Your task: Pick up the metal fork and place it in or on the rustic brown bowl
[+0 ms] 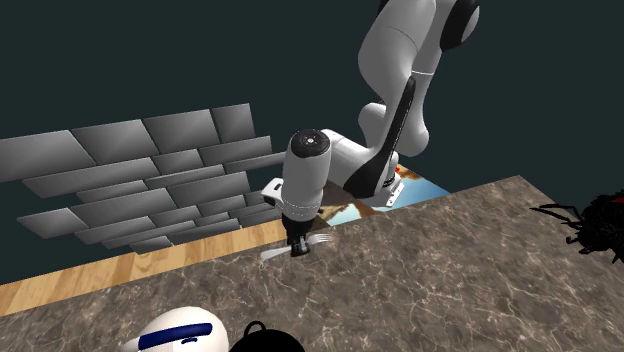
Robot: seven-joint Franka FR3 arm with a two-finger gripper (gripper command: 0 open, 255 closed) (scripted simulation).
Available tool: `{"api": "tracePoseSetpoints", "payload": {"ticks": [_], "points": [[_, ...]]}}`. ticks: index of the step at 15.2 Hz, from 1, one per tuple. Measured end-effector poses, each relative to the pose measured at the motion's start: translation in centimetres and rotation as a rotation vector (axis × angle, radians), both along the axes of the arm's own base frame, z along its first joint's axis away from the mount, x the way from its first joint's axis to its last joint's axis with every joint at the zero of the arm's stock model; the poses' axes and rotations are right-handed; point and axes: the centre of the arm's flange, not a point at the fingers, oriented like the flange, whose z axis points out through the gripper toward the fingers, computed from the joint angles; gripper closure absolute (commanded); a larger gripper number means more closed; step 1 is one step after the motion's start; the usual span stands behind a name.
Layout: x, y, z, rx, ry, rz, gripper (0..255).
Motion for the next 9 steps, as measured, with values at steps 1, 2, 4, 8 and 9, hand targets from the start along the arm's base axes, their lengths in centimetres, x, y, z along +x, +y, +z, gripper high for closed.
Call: {"api": "tracePoseSetpoints", "payload": {"ticks": [1, 2, 4, 8, 9], "points": [[0.0, 0.0, 0.6, 0.0, 0.0, 0.0, 255], [0.1, 0.0, 1.1, 0.0, 0.0, 0.0, 255], [0.1, 0.0, 2.1, 0.0, 0.0, 0.0, 255], [0.1, 0.0, 4.3, 0.0, 0.0, 0.0, 255], [0.1, -0.1, 4.8, 0.0, 0.0, 0.0, 255]]}}
